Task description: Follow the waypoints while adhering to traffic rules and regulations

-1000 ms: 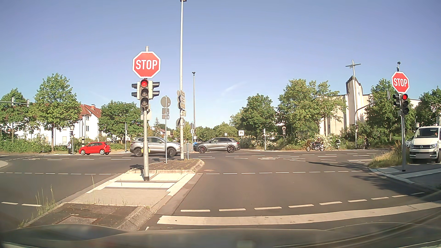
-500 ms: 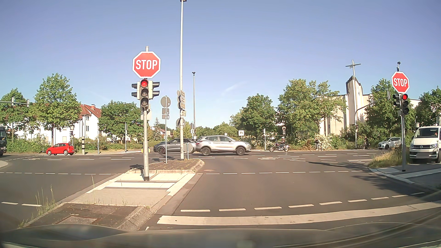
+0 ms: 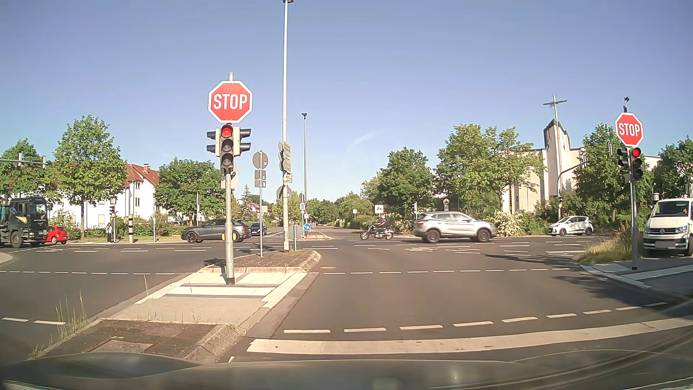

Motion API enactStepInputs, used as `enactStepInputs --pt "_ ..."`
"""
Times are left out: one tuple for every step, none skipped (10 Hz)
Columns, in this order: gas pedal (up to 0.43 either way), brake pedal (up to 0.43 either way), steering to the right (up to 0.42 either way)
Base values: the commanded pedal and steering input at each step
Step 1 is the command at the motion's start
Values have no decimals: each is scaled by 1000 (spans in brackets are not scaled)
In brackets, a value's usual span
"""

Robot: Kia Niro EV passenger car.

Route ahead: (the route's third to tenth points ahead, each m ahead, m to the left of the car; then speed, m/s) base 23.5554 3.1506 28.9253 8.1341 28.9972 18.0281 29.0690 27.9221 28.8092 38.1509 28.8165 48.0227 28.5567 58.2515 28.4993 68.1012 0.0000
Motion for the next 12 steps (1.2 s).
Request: enactStepInputs --pt "0 305 19" --pt "0 305 19" --pt "0 305 19" --pt "0 305 19" --pt "0 305 19" --pt "0 305 20" --pt "0 305 19" --pt "0 305 20" --pt "0 305 19" --pt "0 305 19" --pt "0 305 19" --pt "0 305 19"
